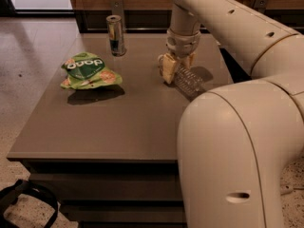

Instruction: Place water bottle upright

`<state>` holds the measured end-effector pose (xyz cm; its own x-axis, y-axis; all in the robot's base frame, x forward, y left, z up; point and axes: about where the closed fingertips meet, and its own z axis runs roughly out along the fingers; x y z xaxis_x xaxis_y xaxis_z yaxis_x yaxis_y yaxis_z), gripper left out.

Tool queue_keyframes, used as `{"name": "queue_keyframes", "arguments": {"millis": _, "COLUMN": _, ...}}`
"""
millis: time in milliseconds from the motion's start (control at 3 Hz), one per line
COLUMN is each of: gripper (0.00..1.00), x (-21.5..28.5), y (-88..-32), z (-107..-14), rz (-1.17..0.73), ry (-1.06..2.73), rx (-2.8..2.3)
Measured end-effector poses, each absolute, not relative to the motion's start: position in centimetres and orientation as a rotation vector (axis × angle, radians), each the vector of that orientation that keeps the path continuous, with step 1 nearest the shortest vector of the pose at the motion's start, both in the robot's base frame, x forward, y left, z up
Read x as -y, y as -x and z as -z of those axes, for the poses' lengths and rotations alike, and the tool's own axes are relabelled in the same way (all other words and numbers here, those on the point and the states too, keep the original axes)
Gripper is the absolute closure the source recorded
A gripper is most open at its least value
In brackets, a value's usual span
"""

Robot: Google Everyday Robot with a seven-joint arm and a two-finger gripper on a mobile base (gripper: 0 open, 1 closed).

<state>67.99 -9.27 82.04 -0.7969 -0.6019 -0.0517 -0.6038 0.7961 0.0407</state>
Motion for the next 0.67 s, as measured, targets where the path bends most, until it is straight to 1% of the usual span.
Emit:
{"name": "queue_keyframes", "arguments": {"millis": 333, "gripper": 0.88, "x": 9.11, "y": -68.30, "z": -81.90, "rz": -0.086, "ry": 0.986, "rx": -2.934}}
{"name": "queue_keyframes", "arguments": {"millis": 667, "gripper": 1.00, "x": 9.11, "y": -68.30, "z": -82.14, "rz": -0.086, "ry": 0.986, "rx": -2.934}}
